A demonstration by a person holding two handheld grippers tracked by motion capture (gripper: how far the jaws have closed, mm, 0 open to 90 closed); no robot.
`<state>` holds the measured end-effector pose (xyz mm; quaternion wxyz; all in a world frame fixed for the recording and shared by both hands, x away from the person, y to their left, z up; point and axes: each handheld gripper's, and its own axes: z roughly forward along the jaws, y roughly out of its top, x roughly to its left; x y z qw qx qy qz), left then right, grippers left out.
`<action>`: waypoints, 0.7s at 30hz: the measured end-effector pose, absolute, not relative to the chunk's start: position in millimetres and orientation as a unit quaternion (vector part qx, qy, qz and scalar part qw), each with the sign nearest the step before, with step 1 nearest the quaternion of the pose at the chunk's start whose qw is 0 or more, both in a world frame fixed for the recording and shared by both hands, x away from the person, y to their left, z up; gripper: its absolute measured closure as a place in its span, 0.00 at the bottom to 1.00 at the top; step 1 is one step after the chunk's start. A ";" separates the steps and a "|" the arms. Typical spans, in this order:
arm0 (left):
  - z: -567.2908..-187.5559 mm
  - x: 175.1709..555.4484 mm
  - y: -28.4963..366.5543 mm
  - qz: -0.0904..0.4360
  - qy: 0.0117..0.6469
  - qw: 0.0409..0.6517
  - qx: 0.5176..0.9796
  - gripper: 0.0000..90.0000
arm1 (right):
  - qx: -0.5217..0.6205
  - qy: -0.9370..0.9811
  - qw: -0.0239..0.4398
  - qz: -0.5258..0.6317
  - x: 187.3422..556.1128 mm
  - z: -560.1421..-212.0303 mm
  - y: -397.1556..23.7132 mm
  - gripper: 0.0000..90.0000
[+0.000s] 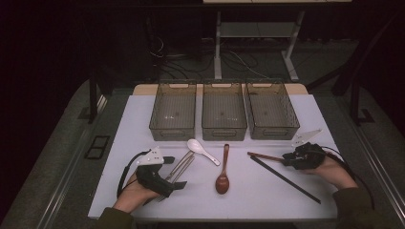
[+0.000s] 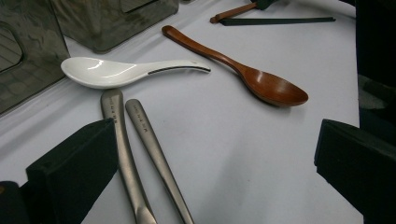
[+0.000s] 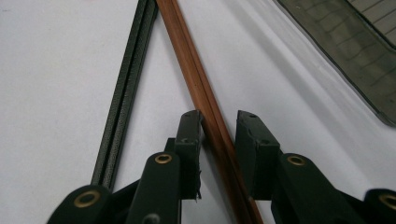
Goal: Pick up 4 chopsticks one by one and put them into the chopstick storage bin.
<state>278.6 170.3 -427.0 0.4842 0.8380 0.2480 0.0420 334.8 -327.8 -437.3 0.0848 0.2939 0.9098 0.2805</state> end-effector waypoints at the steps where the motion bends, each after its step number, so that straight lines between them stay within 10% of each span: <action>1: -427.0 278.6 170.4 0.042 0.249 0.485 0.837 0.00 | 0.294 0.910 0.087 0.280 334.5 -437.1 -327.5 0.79; 21: -426.3 278.8 171.0 0.044 0.247 0.487 0.837 0.00 | 0.302 0.909 0.083 0.275 333.1 -433.6 -330.6 0.94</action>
